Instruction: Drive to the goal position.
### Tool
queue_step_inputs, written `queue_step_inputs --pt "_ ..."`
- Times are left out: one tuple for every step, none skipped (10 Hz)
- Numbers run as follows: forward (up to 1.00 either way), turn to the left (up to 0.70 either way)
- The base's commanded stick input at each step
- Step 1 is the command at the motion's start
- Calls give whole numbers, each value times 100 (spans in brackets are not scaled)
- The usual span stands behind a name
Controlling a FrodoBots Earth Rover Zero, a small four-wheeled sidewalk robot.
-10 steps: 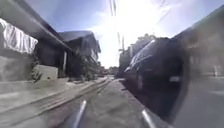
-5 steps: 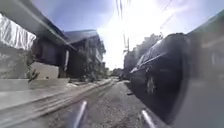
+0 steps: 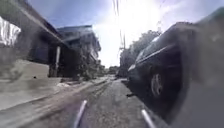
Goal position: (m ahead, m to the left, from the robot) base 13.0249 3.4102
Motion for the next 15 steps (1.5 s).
queue_step_inputs --pt "100 0" --pt "100 -6" --pt "100 -22" --pt "100 -39" --pt "100 -31" --pt "100 -3" --pt "100 0" --pt "100 0" --pt "100 0" --pt "100 0" --pt "100 0" --pt "100 0" --pt "100 0" --pt "100 0" --pt "100 0"
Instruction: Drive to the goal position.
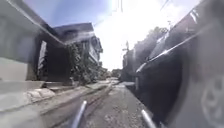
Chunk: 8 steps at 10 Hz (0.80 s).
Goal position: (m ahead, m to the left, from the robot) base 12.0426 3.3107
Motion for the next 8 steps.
queue_step_inputs --pt "100 0" --pt "100 -22" --pt "100 -38" --pt "100 -38" --pt "100 -38" --pt "100 -27" --pt "100 -4" --pt "100 2"
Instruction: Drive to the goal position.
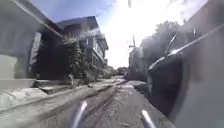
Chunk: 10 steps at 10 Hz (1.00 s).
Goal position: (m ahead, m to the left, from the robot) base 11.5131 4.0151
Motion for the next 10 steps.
queue_step_inputs --pt "100 1" --pt "100 0" --pt "100 0" --pt "100 0" --pt "100 0" --pt "100 0" --pt "100 0" --pt "100 0" --pt "100 0" --pt "100 -4"
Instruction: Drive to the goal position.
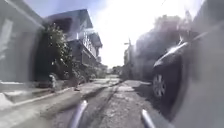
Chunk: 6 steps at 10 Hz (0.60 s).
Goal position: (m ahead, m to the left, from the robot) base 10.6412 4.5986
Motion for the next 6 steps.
queue_step_inputs --pt "100 -15" --pt "100 -36" --pt "100 -39" --pt "100 -39" --pt "100 -24" --pt "100 0"
